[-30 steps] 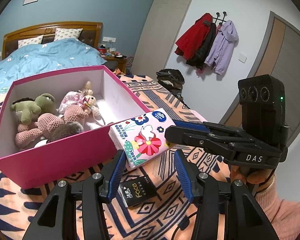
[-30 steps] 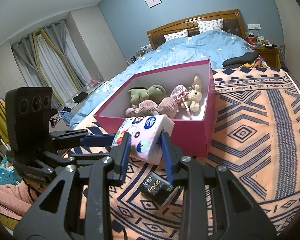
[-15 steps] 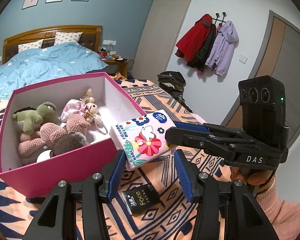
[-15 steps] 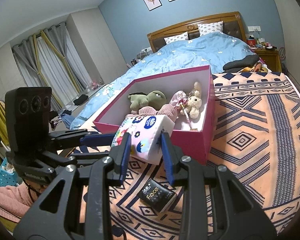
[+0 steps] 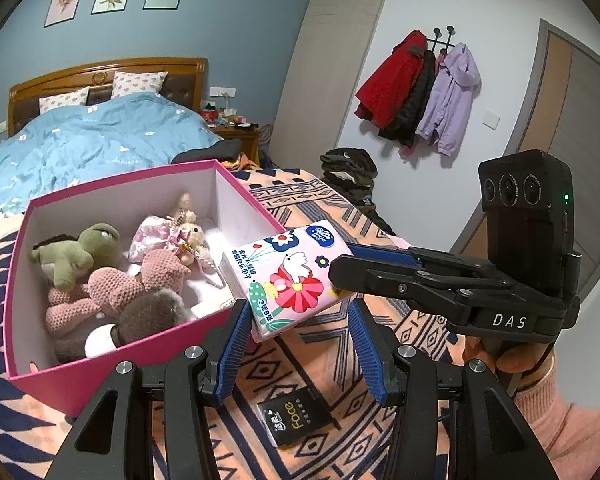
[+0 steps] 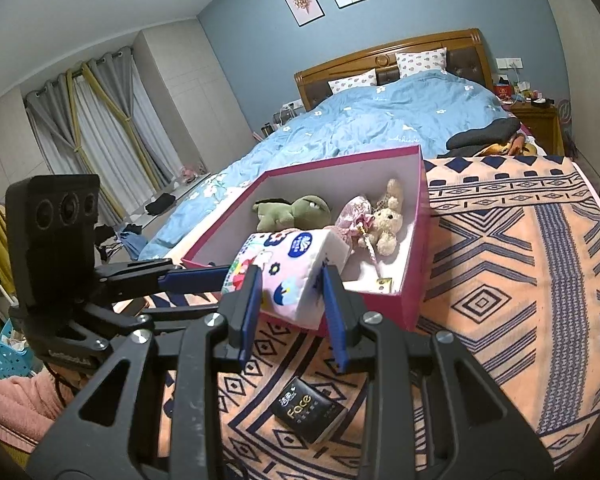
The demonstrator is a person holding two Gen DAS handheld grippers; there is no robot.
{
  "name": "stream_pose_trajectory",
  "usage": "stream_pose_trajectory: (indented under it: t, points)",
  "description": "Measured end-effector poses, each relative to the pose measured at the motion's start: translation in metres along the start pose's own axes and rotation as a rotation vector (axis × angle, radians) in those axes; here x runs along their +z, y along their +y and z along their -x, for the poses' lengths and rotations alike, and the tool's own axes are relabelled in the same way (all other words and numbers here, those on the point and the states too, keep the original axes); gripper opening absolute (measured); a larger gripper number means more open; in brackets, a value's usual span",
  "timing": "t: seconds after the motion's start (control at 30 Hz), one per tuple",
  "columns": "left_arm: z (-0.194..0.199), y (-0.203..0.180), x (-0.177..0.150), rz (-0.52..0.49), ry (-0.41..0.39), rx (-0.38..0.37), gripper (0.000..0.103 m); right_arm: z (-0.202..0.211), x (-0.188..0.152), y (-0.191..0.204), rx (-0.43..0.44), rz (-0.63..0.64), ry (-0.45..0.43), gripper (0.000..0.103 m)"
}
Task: Organize objects
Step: 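Carry the floral tissue pack over the magenta box rim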
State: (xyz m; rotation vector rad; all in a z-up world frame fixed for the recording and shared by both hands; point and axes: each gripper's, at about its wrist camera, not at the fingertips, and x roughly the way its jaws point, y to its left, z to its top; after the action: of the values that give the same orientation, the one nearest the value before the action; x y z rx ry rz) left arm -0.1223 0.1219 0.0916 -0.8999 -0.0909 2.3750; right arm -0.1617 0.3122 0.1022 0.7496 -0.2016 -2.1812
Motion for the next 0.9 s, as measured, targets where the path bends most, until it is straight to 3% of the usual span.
stream_pose_trajectory:
  t: [0.9]
  points:
    - [-0.011, 0.004, 0.014, -0.022, 0.005, 0.029, 0.050, -0.009, 0.014, -0.010, -0.021, -0.008, -0.005, 0.035]
